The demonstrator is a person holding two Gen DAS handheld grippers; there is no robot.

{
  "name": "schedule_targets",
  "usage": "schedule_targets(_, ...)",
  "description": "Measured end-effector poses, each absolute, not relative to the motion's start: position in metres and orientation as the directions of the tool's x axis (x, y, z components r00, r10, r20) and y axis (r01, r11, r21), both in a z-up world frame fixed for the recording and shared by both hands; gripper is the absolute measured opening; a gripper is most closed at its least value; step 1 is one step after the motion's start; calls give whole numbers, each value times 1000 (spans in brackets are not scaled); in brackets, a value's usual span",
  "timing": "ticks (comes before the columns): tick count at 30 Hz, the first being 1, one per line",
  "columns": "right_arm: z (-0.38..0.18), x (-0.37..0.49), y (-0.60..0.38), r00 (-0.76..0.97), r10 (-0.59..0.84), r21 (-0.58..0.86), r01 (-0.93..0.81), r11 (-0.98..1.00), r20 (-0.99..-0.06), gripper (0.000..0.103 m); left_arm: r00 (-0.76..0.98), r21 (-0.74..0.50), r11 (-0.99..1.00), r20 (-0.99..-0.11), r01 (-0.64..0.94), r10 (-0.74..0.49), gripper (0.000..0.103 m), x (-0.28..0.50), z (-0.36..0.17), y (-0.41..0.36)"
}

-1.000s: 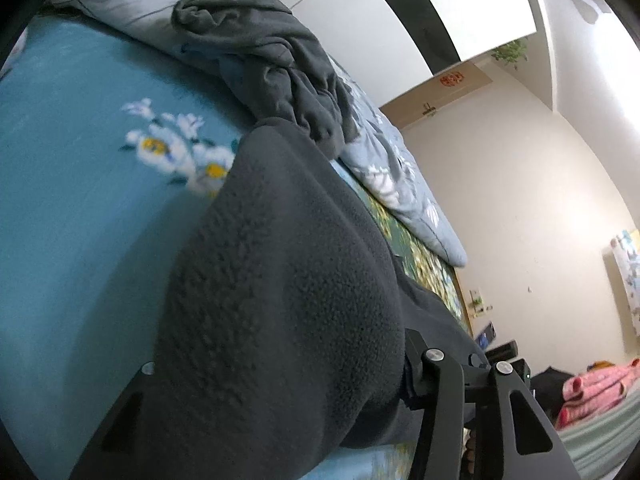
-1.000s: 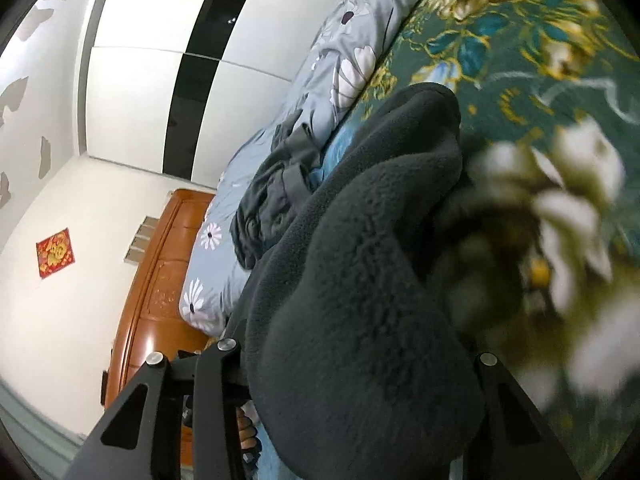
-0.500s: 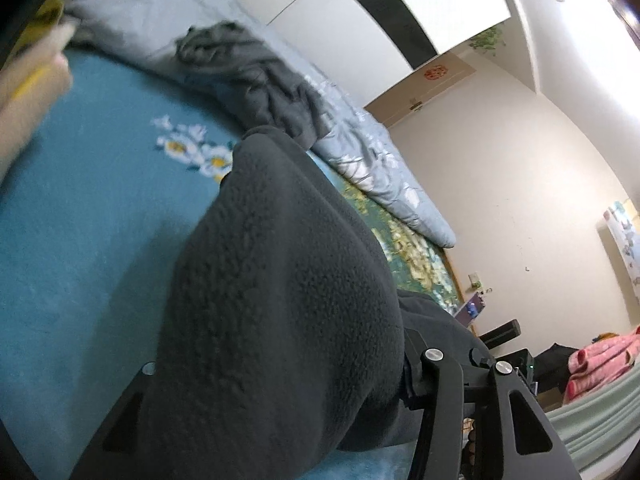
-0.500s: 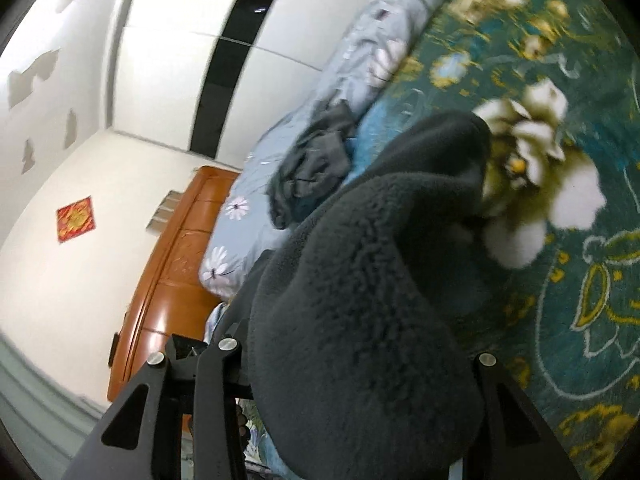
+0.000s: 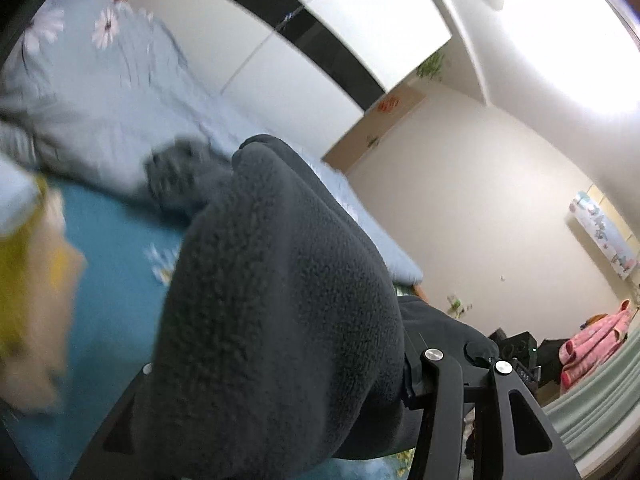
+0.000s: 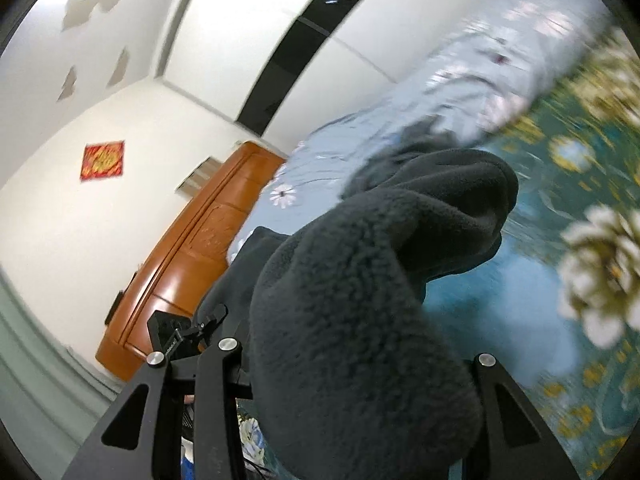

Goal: Fold clothes
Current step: 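Lift the rolled jacket with both grippers and carry it toward the towel stack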

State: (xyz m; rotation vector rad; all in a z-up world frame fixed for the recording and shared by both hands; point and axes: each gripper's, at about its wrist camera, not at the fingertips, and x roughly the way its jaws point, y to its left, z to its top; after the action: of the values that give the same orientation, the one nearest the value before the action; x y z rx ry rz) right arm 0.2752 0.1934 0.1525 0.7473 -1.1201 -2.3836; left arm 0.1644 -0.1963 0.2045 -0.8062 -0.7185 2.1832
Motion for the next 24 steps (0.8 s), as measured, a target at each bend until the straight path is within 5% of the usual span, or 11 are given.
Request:
schedule_targets(13,216,88,-45,-580,-774,777,355,-520,-252,44,-837,-569,-776,-257,-272,482,54,148,280,-462)
schedule_targets(21,157,42,-164,-423,-850,771,409,-489,-315,44,-898,-641,-757,-251,-126,362,54,164,190,-569)
schedule_targets(24,114,41,-172,-387,-849,777,378,-503,-361,44,-880,-662,-748,-329,-45,343,54,167,139,-583)
